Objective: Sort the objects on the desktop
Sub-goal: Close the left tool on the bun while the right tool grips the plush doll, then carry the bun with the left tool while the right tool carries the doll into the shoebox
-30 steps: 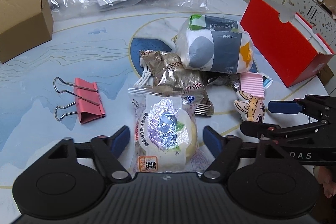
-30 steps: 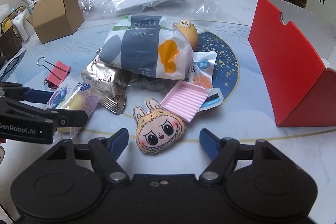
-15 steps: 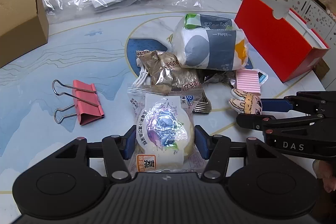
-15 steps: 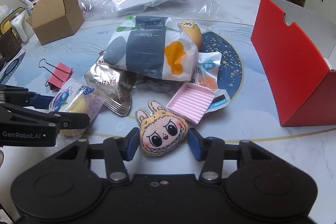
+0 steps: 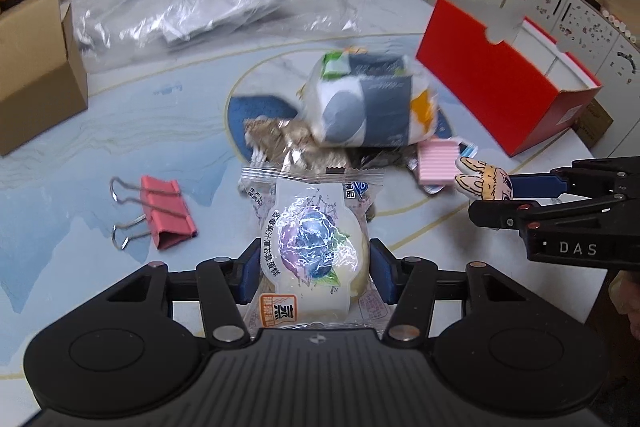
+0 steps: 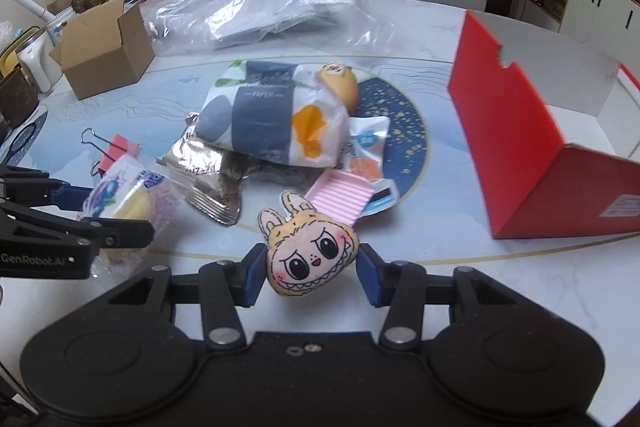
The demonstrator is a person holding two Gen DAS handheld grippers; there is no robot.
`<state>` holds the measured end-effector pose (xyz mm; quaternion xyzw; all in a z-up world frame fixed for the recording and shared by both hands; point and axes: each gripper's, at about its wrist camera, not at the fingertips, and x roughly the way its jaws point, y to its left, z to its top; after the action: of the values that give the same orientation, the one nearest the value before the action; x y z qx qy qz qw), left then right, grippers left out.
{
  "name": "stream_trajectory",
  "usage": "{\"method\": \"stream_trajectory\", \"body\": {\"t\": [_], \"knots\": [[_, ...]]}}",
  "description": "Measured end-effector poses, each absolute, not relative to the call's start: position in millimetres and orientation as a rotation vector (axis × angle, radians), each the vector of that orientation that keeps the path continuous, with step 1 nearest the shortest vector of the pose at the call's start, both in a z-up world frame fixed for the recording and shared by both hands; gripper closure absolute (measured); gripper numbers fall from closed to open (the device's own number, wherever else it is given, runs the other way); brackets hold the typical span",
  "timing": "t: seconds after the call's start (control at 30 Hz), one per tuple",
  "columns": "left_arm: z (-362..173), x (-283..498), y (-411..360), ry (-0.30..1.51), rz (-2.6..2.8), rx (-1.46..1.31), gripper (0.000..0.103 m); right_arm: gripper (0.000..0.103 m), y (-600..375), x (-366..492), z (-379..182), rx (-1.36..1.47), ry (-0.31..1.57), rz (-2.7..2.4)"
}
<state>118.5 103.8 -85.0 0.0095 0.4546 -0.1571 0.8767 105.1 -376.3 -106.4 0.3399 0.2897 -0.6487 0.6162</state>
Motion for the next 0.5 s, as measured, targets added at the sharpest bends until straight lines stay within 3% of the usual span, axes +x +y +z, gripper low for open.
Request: {"method": "stream_trajectory", "body": {"t": [0.5], "knots": [[-23.6,120.7,39.3,0.839,-0.393,0.076,0.049,0.056,-356.4,41.7,-30.0,0.735,0.555,-1.542]]}}
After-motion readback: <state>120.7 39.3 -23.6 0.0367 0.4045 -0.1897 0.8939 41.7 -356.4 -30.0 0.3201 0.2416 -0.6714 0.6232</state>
